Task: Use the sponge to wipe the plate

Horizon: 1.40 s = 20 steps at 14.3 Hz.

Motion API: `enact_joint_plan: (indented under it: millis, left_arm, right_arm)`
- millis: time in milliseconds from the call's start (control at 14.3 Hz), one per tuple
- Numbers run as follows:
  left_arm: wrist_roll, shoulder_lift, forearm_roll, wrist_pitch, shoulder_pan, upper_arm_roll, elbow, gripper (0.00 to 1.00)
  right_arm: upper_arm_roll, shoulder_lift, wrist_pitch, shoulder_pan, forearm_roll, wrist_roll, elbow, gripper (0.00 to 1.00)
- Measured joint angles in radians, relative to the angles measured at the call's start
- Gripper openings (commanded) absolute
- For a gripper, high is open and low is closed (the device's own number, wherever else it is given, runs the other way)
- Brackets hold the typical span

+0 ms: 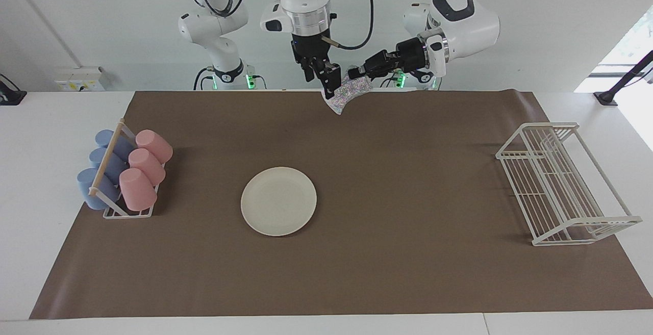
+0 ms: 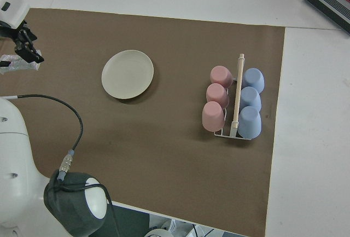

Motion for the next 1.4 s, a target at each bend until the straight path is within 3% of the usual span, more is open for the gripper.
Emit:
enact_joint_plan:
  millis: [351,701,912,1192,1402]
  left_arm:
    - [-0.045,0.000,0.169,-0.038,0.080,0.003,-0.001,0.00]
    - [-0.101,0.016,0.500,-0.169,0.256,0.008,0.046,0.00]
    - [-0.158,0.051,0.689,-0.186,0.287,0.008,0.099,0.00]
    - [-0.273,0.097,0.989,-0.212,0.298,0.004,0.168,0.00]
    - [-0.333,0.142,1.226,-0.300,0.297,-0.006,0.259,0.00]
  right_arm:
    - [-0.005,-0.041,-0.102,-0.200,-0.001,-0.493,-0.009,1.00]
    - [-0.009,-0.063,-0.210,-0.375,-0.020,-0.987,-0.014,1.00]
    - [-0.011,-0.106,-0.248,-0.395,-0.073,-1.165,-0.032,1.00]
    - [-0.041,-0.239,-0.236,-0.407,-0.122,-1.356,-0.206,1.00]
    - [-0.055,-0.271,-0.156,-0.437,-0.122,-1.478,-0.282,1.00]
